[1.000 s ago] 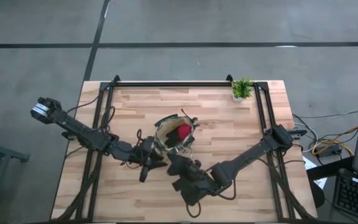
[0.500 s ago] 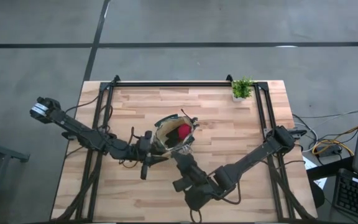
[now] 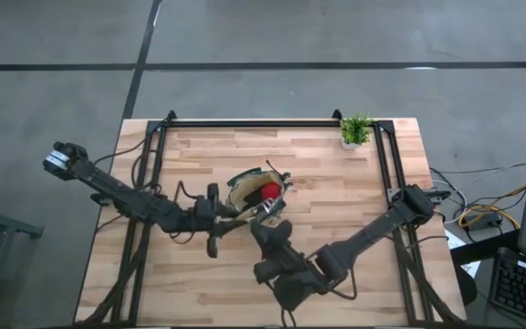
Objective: Pick & Place Garden tools in Gardening bag
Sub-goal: Put the brown hand rake into the brown gardening bag
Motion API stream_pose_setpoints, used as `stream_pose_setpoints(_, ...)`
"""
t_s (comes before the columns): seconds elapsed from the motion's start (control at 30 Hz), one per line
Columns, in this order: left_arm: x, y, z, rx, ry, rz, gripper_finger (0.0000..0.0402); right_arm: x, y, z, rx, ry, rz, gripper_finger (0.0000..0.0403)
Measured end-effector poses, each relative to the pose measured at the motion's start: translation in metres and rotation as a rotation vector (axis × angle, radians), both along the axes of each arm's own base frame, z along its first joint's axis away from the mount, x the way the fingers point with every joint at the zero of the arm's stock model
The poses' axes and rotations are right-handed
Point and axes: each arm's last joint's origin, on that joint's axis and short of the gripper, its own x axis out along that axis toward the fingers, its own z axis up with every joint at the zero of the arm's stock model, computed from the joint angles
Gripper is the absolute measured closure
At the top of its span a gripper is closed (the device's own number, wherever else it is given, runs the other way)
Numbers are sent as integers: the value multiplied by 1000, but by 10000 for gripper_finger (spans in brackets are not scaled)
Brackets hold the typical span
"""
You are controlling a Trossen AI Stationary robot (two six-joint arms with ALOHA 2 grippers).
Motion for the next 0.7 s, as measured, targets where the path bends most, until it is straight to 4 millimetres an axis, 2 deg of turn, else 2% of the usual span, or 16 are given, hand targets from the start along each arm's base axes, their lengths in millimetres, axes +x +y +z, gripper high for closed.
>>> stream_pose_setpoints(0.2, -4, -7, 5, 128, -40, -19, 325, -9, -5, 4, 213, -175, -58, 314)
stream_pose_setpoints(0.43, -9, -16, 8, 203, -69, -54, 325, -23, -12, -9, 418, -295, -156, 325)
stream_pose_setpoints(0.57, -8, -16, 7, 209, -66, -50, 325, -24, -13, -21, 526, -352, -178, 318)
stream_pose_setpoints(0.7, -9, -14, 0, 220, -38, 9, 325, -16, -16, -24, 607, -449, -188, 303)
